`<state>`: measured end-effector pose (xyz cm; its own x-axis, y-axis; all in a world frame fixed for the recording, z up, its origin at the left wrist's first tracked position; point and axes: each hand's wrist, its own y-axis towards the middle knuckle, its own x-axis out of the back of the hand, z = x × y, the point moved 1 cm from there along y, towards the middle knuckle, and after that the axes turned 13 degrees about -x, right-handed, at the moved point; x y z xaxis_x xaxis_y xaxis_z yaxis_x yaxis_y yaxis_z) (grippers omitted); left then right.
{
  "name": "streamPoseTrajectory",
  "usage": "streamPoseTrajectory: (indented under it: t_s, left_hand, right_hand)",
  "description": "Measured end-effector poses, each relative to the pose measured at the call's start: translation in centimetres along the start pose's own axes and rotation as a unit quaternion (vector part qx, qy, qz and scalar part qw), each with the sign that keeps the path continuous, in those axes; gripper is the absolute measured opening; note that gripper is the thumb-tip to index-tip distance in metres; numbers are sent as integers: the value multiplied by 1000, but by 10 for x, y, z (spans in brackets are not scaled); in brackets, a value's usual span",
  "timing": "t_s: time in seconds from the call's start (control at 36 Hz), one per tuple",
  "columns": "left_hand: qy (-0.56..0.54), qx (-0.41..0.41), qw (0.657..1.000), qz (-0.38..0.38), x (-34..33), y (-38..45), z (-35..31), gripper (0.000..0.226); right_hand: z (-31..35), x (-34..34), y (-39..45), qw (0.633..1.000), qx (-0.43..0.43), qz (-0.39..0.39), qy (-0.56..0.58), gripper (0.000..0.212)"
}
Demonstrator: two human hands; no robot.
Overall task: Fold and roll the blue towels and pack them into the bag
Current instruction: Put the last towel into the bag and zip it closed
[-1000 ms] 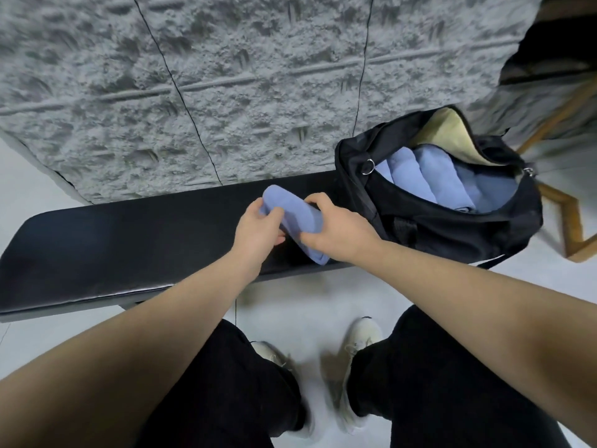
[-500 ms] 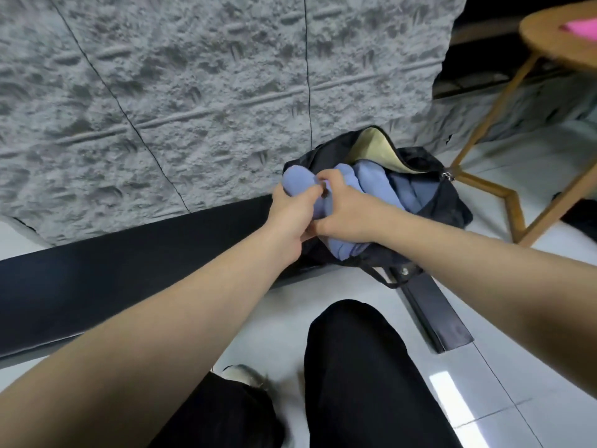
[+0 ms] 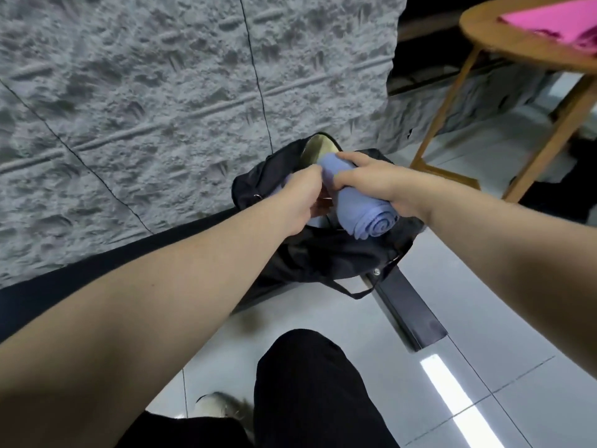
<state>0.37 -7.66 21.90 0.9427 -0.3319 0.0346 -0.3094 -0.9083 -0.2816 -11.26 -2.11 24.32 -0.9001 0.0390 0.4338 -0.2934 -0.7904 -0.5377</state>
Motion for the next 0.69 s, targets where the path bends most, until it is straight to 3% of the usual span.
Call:
streamPoseTrajectory:
  t_s: [0.08, 0.14, 0.19, 0.28, 0.36, 0.44, 0.56, 0.69]
  left_hand:
    - [177, -77, 981, 8, -6, 21, 5, 32]
    - [323, -148, 934, 37, -7, 31, 8, 19]
    - [407, -194, 890, 66, -9, 36, 8, 22]
    - [475, -232, 840, 123, -16, 46, 10, 17]
    - [507, -243, 810, 165, -23, 55, 14, 18]
    - [531, -259, 784, 192, -29, 63, 18, 21]
    - [551, -293, 763, 166, -38, 78, 19, 21]
    - [570, -284, 753, 166, -45, 96, 17, 24]
  right_hand:
    - [-5, 14, 2, 999, -33, 15, -13, 55]
    - [-7, 19, 1, 998, -43, 19, -47, 48]
    - [-7, 24, 1, 994, -53, 14, -100, 48]
    - [-5, 26, 6, 984, -79, 4, -162, 46]
    - [0, 25, 17, 967, -106, -10, -232, 10]
    - [-1, 30, 35, 966, -125, -19, -225, 12]
    - [2, 33, 49, 975, -118, -78, -169, 4]
    - [-3, 36, 63, 977, -82, -110, -164, 68]
